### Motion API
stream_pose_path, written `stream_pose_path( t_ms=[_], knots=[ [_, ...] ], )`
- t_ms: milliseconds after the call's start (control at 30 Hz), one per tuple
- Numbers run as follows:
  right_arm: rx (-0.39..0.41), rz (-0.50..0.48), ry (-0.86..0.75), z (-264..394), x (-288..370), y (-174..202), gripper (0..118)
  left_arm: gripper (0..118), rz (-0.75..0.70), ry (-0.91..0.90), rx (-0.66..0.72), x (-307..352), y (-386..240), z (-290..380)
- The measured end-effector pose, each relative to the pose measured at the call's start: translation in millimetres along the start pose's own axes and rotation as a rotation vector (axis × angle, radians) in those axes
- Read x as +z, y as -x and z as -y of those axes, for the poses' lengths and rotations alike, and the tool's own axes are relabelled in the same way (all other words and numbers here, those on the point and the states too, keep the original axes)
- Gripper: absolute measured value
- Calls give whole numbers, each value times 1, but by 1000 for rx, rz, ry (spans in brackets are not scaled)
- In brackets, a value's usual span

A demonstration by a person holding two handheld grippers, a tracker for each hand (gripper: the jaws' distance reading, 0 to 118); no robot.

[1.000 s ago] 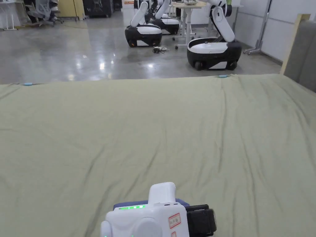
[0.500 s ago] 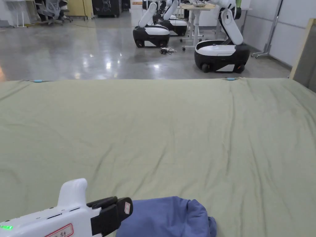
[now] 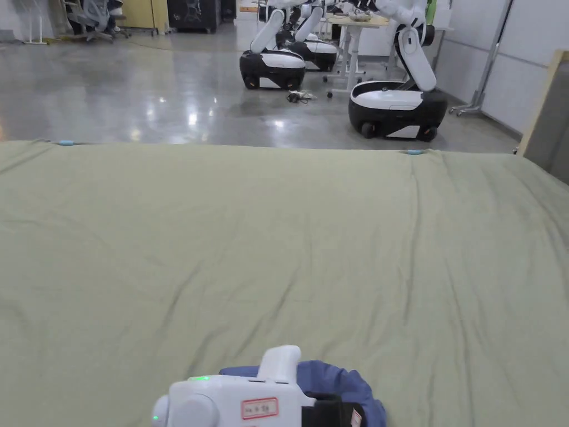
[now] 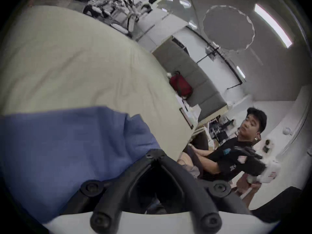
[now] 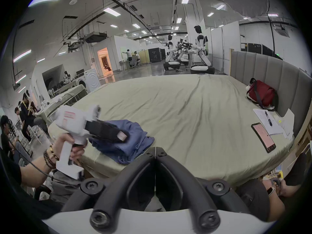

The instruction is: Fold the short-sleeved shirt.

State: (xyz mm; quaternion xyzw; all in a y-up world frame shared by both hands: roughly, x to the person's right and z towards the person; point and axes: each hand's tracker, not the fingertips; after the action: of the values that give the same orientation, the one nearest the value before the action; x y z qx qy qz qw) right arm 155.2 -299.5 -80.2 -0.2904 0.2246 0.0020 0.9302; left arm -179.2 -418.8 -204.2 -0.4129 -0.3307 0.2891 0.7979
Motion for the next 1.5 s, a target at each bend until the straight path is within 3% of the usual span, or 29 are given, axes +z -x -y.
stream_pose_path(
  t_ms=[100, 200, 300, 400, 467, 533, 600, 667, 867, 933, 967, 1000, 1033, 1067, 1133, 1300, 1400, 1500],
  knots=[
    [-13, -2, 3, 0, 0, 0, 3, 0, -68, 41, -19, -15, 2, 8],
    [-12, -33, 1, -9, -8, 5, 3, 0, -10, -16, 12, 10, -2, 6],
    [-3, -168, -14, -26, -31, 22, 3, 0, 81, -161, -56, 61, -16, 1],
    [-21, -285, 4, -39, -72, 41, 3, 0, 156, -301, -34, 121, -19, -5],
    [-51, -376, 44, -43, -104, 52, 3, 0, 122, -376, -40, 157, -15, -7],
    [-89, -390, 107, -38, -139, 60, 3, 0, 4, -435, -71, 191, -5, -5],
    [-101, -377, 164, -27, -167, 60, 3, 0, -147, -440, -77, 208, 5, -1],
    [-139, -372, 205, -14, -186, 57, 3, 0, -203, -377, -33, 219, 27, 4],
    [-234, -424, 228, 3, -205, 42, 3, 1, -68, -198, 130, 194, 91, 33],
    [-234, -418, 235, 3, -207, 41, 3, 13, -37, -144, 182, 178, 103, 35],
    [-238, -415, 237, 4, -208, 41, 3, 27, -11, -139, 197, 171, 107, 35],
    [-249, -417, 240, 4, -209, 40, 3, 49, 18, -133, 215, 168, 120, 32],
    [-256, -421, 240, 4, -209, 40, 3, 94, 40, -124, 231, 161, 124, 31],
    [-257, -420, 240, 5, -208, 41, 3, 115, 51, -107, 230, 152, 126, 27],
    [-258, -422, 241, 5, -208, 40, 3, 117, 196, -165, 231, 148, 126, 22],
    [-263, -435, 250, 8, -209, 35, 3, 117, 157, -117, 253, 123, 136, 0],
    [-272, -441, 251, 8, -209, 34, 3, 116, 275, -74, 317, 107, 135, -5],
    [-272, -439, 249, 10, -208, 34, 3, 116, 238, -42, 249, 96, 126, -7]
  ],
)
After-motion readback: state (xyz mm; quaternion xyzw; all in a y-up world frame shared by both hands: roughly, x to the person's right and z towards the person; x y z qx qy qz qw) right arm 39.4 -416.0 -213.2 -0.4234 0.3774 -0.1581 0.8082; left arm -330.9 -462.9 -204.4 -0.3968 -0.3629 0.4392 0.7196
